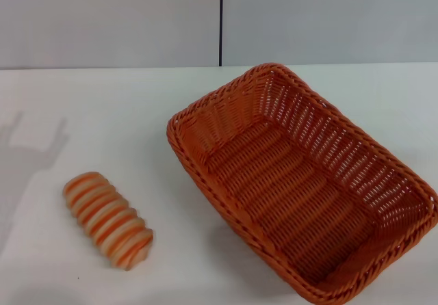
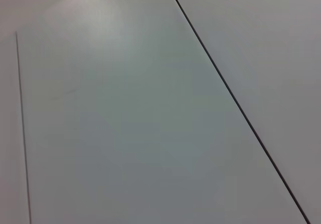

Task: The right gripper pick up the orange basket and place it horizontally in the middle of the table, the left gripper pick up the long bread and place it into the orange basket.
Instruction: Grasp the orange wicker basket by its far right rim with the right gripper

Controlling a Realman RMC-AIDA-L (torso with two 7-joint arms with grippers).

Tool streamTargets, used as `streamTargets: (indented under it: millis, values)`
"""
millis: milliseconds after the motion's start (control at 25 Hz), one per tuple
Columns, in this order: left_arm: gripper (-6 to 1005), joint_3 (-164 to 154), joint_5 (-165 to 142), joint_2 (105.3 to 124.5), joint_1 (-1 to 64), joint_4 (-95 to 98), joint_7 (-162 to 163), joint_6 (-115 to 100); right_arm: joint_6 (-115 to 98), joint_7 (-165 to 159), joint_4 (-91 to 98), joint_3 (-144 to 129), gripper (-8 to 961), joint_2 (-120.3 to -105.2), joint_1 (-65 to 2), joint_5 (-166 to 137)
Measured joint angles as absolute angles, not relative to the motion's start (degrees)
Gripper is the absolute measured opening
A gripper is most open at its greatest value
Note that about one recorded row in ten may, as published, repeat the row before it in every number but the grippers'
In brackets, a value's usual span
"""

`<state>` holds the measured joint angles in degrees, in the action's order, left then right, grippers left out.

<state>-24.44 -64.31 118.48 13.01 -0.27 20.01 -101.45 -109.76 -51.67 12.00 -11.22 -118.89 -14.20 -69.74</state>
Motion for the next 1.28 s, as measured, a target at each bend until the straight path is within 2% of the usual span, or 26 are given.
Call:
streamTargets:
  millis: [1040, 1080, 1200, 1280]
  values:
    - [831, -24.7, -64.5, 118.17, 13.1, 0.4, 20.5, -101.4, -109.3, -51.7, 11.8, -11.2, 779, -118.92, -14.5, -70.0]
    - [831, -24.9, -64.6, 118.06, 13.0, 1.7, 22.7, -101.4, -109.4, -51.7, 11.8, -11.1, 779, -118.91, -14.4, -70.0]
    - [830, -29.4, -67.8, 117.95, 10.7, 21.7, 45.1, -95.9, -109.4, -51.7, 11.8, -10.8, 779, -118.92, -14.0, -70.0]
    - [830, -29.7, -68.8, 117.94, 10.5, 24.0, 47.8, -94.8, -109.3, -51.7, 11.7, -10.8, 779, -118.92, -13.9, -70.0]
